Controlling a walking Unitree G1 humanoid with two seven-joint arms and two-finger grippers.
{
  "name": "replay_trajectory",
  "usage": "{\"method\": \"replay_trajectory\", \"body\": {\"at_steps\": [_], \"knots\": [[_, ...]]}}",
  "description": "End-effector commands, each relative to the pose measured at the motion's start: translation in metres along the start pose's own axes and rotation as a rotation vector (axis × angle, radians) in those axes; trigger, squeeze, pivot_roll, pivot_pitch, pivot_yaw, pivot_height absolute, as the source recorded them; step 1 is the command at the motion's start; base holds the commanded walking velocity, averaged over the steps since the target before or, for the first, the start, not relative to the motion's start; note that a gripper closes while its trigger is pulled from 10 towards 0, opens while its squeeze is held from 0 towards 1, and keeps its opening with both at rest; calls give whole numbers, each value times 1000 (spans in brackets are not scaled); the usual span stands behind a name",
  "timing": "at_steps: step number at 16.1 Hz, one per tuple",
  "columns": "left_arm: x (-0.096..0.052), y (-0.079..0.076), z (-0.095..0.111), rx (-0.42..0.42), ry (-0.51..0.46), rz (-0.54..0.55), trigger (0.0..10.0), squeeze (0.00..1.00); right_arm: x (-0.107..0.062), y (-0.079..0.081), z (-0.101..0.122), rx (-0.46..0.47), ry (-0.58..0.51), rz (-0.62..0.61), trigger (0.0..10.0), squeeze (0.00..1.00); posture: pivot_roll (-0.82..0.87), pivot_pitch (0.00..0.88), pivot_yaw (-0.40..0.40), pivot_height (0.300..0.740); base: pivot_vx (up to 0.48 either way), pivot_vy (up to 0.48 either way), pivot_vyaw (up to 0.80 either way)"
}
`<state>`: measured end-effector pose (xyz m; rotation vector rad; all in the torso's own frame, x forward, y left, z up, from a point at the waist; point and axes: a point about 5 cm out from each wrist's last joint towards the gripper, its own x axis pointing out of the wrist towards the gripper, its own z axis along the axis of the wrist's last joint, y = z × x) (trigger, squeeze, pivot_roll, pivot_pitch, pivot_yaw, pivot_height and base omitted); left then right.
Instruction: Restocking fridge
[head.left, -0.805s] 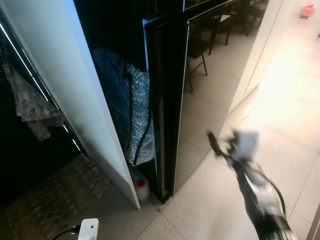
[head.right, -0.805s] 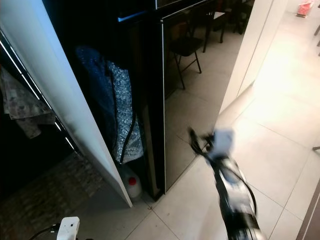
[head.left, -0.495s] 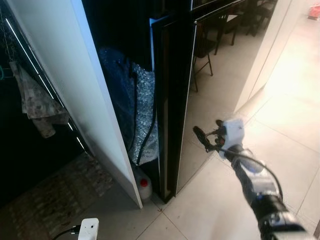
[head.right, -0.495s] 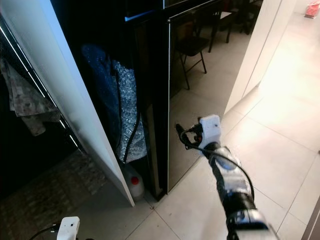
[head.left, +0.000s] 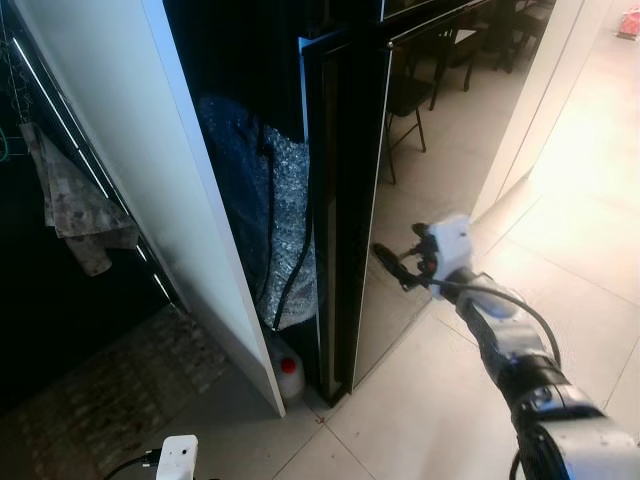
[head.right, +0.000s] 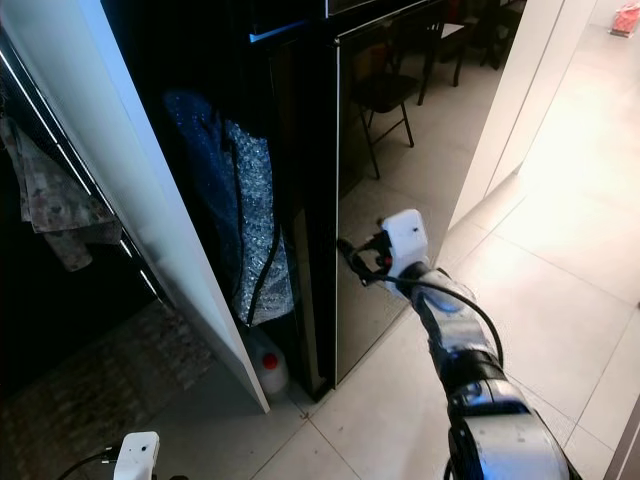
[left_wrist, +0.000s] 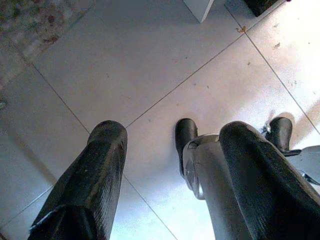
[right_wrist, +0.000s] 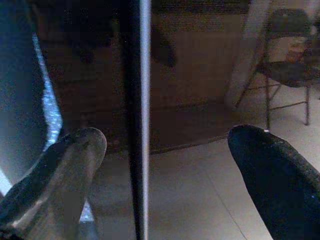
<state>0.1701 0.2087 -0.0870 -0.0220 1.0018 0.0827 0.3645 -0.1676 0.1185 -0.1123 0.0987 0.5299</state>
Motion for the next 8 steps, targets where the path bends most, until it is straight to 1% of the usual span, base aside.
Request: {"method": "replay_trajectory", "body": {"at_steps": [1, 3, 8], "knots": [[-1, 4, -4, -8, 12, 12, 10000, 0, 7, 8, 1, -30, 27, 58, 10000, 0, 40, 9, 56, 740, 0, 0, 0], [-1, 4, -4, -13, 9, 15, 10000, 0, 14, 19, 5, -46, 33, 149, 10000, 0, 47, 12, 53, 740, 0, 0, 0], [-1, 4, -4, -20, 11, 22, 10000, 0, 23, 22, 13, -65, 32, 143, 10000, 0, 66, 9, 48, 740, 0, 0, 0]]}}
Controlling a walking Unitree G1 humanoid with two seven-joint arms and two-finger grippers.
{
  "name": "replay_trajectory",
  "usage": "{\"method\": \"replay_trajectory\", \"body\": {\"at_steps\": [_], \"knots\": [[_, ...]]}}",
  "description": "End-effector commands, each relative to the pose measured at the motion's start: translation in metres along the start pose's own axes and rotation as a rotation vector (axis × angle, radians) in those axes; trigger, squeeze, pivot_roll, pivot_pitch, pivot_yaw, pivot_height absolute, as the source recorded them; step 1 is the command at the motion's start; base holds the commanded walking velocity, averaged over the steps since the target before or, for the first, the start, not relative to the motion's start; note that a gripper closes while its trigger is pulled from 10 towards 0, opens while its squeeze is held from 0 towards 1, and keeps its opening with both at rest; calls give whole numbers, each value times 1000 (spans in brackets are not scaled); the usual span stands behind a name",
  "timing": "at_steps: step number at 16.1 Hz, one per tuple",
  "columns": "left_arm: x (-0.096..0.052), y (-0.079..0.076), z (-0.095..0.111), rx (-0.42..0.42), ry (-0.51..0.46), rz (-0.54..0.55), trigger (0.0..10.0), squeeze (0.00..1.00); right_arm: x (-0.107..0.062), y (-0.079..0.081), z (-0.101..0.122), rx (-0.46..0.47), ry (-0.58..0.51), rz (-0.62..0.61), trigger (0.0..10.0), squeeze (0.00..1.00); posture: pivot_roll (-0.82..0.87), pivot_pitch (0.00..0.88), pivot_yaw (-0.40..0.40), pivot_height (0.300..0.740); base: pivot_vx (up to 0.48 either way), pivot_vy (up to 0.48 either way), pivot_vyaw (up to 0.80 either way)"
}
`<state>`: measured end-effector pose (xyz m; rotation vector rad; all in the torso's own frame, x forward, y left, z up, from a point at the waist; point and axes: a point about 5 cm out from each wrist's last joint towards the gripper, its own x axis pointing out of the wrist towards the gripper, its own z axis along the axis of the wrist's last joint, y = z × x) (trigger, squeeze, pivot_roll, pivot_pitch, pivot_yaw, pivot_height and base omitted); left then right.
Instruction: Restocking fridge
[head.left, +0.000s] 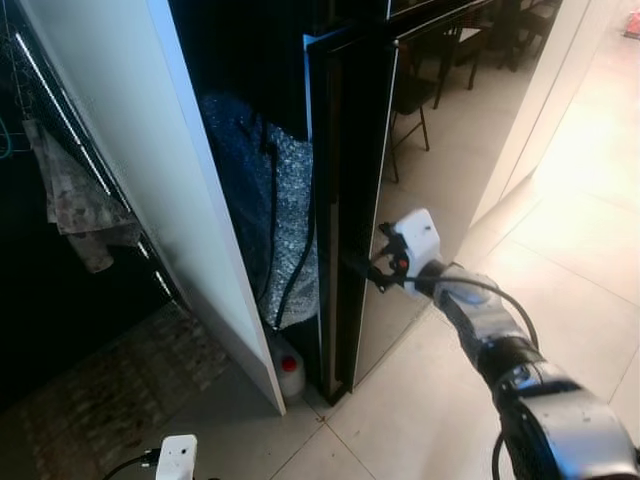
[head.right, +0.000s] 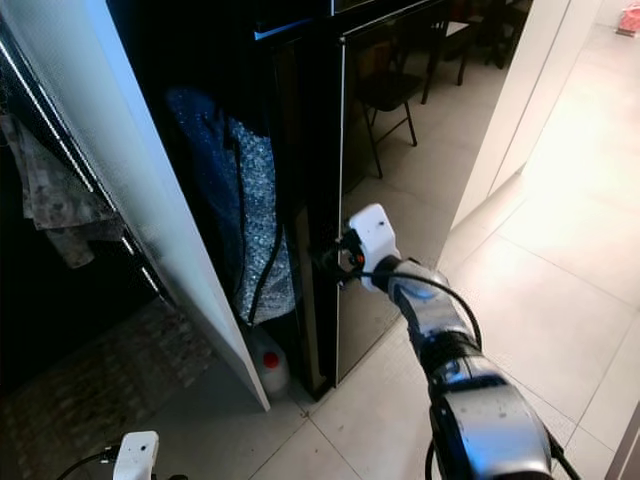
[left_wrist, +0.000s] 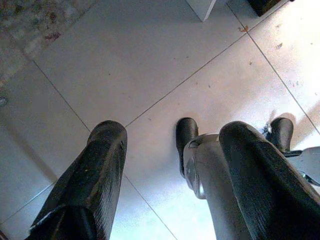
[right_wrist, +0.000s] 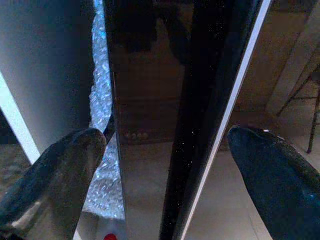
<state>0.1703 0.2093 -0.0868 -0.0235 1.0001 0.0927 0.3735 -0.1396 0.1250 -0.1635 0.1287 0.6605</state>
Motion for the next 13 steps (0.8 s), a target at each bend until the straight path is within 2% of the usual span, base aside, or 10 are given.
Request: {"method": "replay_trajectory", "body": {"at_steps": [1, 8, 9, 11, 13], "knots": [[-1, 4, -4, -16, 11, 16, 10000, 0, 5, 1, 8, -22, -11, 2, 10000, 0, 70, 7, 48, 740, 0, 0, 0], [-1, 6, -5, -11, 13, 19, 10000, 0, 13, -3, 22, -52, -27, -86, 10000, 0, 78, 0, 53, 740, 0, 0, 0], [-1, 6, -5, -17, 11, 21, 10000, 0, 13, -4, 24, -15, -61, -100, 10000, 0, 81, 2, 48, 740, 0, 0, 0], [-1, 6, -6, -16, 14, 21, 10000, 0, 10, 0, 16, 29, -93, -110, 10000, 0, 72, 3, 53, 740, 0, 0, 0], [-1, 6, -6, -4, 20, 12, 10000, 0, 3, 6, -2, 48, -97, -129, 10000, 0, 58, 7, 55, 740, 0, 0, 0]]}}
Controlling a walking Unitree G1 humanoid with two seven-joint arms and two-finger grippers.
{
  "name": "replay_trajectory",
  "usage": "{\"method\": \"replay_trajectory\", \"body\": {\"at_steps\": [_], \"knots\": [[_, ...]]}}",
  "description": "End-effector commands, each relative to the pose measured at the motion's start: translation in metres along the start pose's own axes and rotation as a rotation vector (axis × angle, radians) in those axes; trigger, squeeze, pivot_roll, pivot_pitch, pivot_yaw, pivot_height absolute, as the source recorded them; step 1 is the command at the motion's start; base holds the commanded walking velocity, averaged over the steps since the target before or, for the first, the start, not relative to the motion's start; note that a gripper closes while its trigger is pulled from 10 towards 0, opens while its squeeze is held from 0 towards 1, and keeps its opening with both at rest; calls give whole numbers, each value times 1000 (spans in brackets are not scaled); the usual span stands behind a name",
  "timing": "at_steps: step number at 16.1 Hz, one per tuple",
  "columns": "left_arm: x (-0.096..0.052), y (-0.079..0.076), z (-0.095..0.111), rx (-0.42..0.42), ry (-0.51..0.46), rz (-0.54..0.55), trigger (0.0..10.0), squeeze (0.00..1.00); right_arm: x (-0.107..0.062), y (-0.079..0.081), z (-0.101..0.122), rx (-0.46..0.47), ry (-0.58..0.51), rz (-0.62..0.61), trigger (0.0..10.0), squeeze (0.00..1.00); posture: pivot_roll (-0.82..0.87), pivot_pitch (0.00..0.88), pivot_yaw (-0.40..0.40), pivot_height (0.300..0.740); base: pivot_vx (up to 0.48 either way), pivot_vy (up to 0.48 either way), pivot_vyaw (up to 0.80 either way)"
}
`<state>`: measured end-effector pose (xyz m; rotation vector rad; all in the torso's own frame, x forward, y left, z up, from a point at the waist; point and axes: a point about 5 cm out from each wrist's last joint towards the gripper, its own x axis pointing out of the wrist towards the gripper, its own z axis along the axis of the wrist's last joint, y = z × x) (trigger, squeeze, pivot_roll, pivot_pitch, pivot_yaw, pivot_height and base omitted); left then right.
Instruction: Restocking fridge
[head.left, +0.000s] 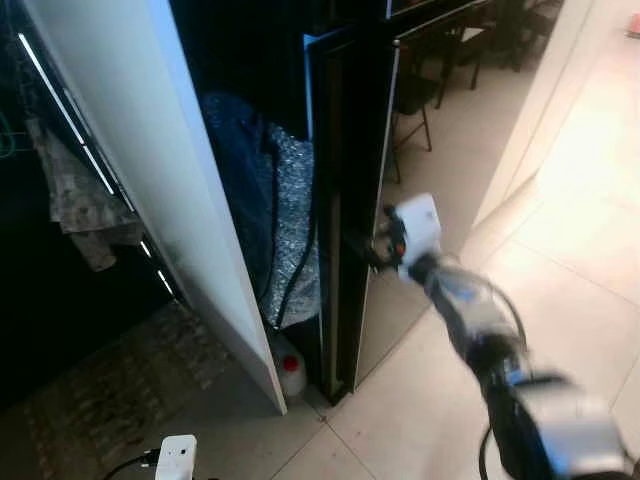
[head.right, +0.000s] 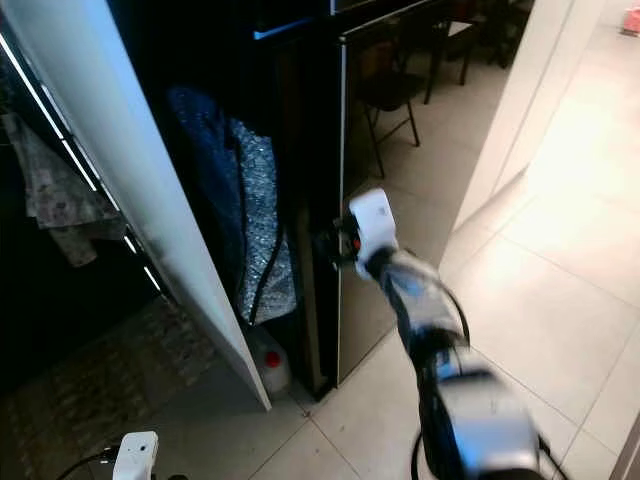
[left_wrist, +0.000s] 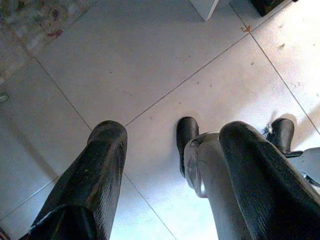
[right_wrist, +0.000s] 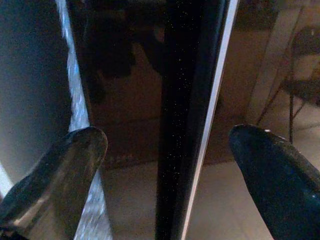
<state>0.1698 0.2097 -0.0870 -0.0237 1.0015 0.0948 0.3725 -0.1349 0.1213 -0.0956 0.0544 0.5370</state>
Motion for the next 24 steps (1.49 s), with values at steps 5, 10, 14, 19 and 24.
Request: {"method": "replay_trajectory", "body": {"at_steps": [5, 10, 14, 19, 24], "knots": [[-1, 4, -3, 4, 13, 5, 10000, 0, -15, -3, -16, 11, -12, -35, 10000, 0, 43, 21, 57, 740, 0, 0, 0], [-1, 4, -3, -4, 11, 9, 10000, 0, -6, -16, 6, -34, 10, -25, 10000, 0, 66, 15, 49, 740, 0, 0, 0], [-1, 5, -3, -17, 7, 17, 10000, 0, 3, -20, 17, -10, 39, -55, 10000, 0, 89, 16, 42, 740, 0, 0, 0], [-1, 6, -4, -22, 8, 24, 10000, 0, 14, -17, 33, -29, 36, -38, 10000, 0, 104, 21, 40, 740, 0, 0, 0], [-1, 7, -4, -21, 9, 26, 10000, 0, 24, -1, 37, -18, 51, 43, 10000, 0, 122, 33, 36, 740, 0, 0, 0]]}}
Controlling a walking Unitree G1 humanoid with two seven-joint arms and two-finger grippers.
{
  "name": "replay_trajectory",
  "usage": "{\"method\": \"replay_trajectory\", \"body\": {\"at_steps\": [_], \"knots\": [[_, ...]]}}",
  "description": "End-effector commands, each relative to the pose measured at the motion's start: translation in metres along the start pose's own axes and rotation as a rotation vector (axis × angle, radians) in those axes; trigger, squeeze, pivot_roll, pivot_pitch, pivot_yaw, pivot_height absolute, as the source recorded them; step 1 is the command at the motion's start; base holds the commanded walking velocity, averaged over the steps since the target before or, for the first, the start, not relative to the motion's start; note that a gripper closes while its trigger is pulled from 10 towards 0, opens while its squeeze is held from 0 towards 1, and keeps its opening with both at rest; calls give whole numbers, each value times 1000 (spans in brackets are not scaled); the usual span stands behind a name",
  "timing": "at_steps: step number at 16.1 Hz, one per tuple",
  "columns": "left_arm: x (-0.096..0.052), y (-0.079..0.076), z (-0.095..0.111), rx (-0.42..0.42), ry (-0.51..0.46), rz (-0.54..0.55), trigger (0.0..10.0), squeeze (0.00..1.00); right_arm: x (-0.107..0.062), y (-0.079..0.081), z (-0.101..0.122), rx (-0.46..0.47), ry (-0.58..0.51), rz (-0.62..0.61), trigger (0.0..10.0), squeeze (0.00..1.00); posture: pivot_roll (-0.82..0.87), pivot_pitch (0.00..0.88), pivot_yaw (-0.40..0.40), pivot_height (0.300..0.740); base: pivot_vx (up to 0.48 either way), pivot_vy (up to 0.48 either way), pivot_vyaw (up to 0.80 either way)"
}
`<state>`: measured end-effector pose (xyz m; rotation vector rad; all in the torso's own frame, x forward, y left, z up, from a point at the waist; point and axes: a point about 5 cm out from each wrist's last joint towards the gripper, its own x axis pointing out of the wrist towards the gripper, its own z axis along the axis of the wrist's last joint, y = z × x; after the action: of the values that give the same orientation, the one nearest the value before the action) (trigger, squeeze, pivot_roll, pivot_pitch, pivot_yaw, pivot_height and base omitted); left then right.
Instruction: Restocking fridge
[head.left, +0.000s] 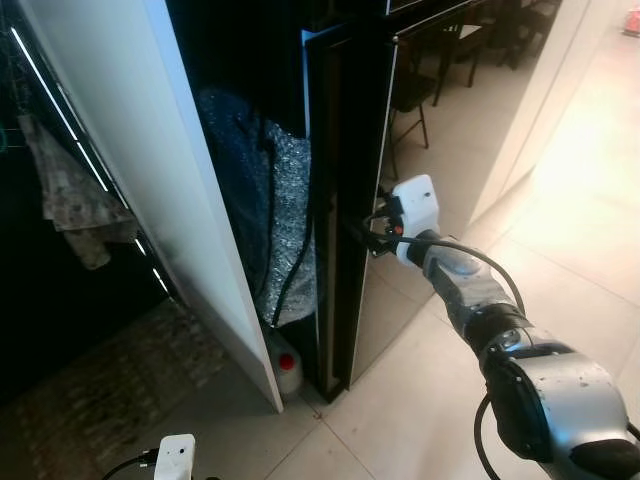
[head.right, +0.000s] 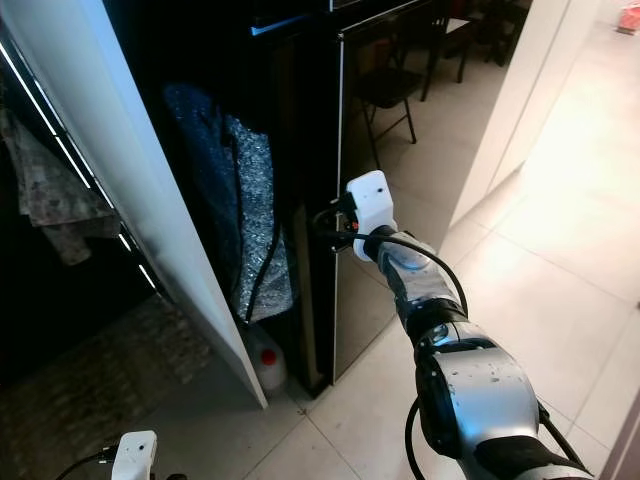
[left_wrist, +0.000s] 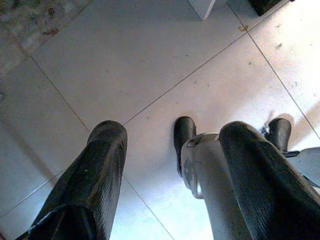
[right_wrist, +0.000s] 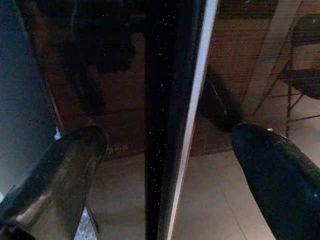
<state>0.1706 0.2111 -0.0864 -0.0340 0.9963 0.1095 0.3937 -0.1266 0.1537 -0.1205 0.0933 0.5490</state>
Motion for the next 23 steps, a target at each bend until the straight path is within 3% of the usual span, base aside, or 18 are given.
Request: {"method": "replay_trajectory", "body": {"at_steps": [1, 10, 13, 18, 20, 22, 23], "knots": [[-1, 6, -6, -5, 13, 20, 10000, 0, 7, 11, 5, -18, 16, 57, 10000, 0, 126, 35, 35, 740, 0, 0, 0], [-3, 12, -11, -18, 19, 45, 10000, 0, 27, 46, 19, -57, 29, 165, 10000, 0, 197, 41, 21, 740, 0, 0, 0], [-3, 13, -11, -17, 20, 48, 10000, 0, 29, 50, 20, -29, 16, 151, 10000, 0, 196, 36, 27, 740, 0, 0, 0], [-3, 11, -10, 2, 23, 31, 10000, 0, 7, 31, -9, 77, -103, 39, 10000, 0, 135, 45, 43, 740, 0, 0, 0], [-3, 11, -10, 31, 30, 23, 10000, 0, -13, 19, -26, 45, -187, -130, 10000, 0, 112, 53, 55, 740, 0, 0, 0], [-3, 12, -10, 27, 30, 25, 10000, 0, -33, 14, -33, 63, -281, -230, 10000, 0, 91, 59, 64, 740, 0, 0, 0], [-3, 12, -10, 35, 32, 23, 10000, 0, -51, 7, -40, 98, -326, -353, 10000, 0, 81, 63, 66, 740, 0, 0, 0]]}}
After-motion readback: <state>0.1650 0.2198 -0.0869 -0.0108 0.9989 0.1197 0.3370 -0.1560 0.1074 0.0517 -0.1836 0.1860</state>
